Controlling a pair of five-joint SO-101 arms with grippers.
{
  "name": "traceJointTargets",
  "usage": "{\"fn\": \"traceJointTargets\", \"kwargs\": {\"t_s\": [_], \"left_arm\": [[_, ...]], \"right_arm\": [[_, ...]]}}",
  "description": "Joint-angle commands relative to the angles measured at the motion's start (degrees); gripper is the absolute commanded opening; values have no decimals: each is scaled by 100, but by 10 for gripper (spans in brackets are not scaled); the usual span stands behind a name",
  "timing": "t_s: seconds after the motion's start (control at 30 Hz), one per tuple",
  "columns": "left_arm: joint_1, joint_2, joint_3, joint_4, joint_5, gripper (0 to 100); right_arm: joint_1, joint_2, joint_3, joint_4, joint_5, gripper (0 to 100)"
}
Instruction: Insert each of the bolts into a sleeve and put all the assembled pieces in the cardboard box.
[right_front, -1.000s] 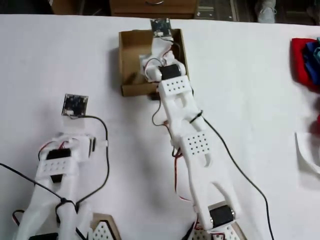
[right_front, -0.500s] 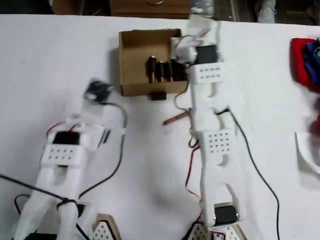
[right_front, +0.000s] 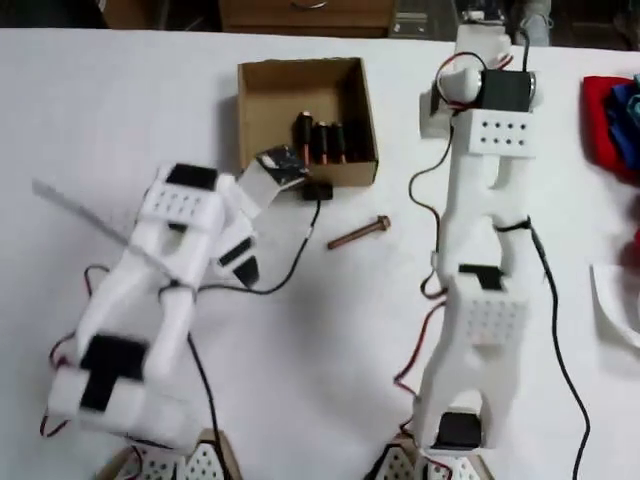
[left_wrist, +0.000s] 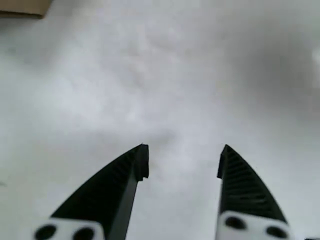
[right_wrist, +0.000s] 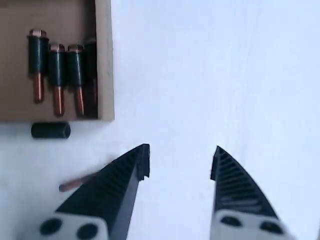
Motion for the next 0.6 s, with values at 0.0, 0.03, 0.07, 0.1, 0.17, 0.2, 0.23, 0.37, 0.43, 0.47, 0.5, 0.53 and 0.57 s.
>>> {"fn": "traceJointTargets", "kwargs": {"t_s": [0.0, 0.03, 0.07, 0.1, 0.17, 0.2, 0.23, 0.37, 0.43, 0.47, 0.5, 0.53, 0.57], "left_arm": [[132, 299, -681, 79, -88, 208], [246, 334, -831, 79, -105, 208], [369, 360, -1007, 70, -114, 208], [484, 396, -1200, 70, -114, 208], [677, 466, -1560, 70, -114, 203], [756, 527, -1763, 70, -114, 203], [818, 615, -1947, 70, -114, 203], [993, 1240, -2536, -35, -114, 203], [1073, 1644, -2747, -246, -114, 203], [1081, 1829, -2844, -360, -114, 203], [1116, 1987, -2932, -457, -114, 203], [1152, 2145, -3037, -545, -114, 203], [1169, 2268, -3160, -554, -123, 206]], "right_arm": [[-277, -1701, 2602, 31, 44, 187], [-347, -2009, 3191, -145, 44, 187], [-382, -2316, 3771, -365, 44, 187], [-382, -2598, 4325, -637, 44, 187], [-347, -3169, 5371, -1235, 44, 187], [-259, -3451, 5916, -1534, 44, 187], [-180, -3723, 6479, -1833, 26, 187], [163, -4725, 8668, -3134, 9, 187], [259, -5138, 9653, -3925, 0, 187], [268, -5297, 10075, -4295, 0, 187], [259, -5464, 10479, -4646, 0, 187], [251, -5604, 10822, -4963, 0, 187], [251, -5736, 11121, -5270, -9, 187]]}}
